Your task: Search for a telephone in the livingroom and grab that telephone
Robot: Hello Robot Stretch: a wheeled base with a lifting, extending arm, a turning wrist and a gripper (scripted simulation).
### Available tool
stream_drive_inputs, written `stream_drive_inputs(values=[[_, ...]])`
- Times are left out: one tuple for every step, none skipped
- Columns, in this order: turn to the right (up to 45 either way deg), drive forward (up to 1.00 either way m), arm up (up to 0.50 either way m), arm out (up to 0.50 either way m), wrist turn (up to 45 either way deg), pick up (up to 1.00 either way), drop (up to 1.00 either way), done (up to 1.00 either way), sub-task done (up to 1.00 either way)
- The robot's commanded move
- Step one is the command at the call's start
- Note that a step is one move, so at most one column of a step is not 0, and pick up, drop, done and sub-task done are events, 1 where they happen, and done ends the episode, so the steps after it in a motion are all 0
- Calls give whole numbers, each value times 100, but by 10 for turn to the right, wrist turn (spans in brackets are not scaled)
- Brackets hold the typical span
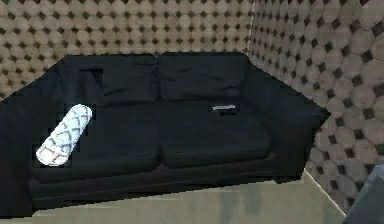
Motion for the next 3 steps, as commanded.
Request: stream_drive_inputs(values=[[30,0,0,0,0,0,0,0,0],[0,70,0,0,0,0,0,0,0],[-450,0,0,0,0,0,0,0,0]])
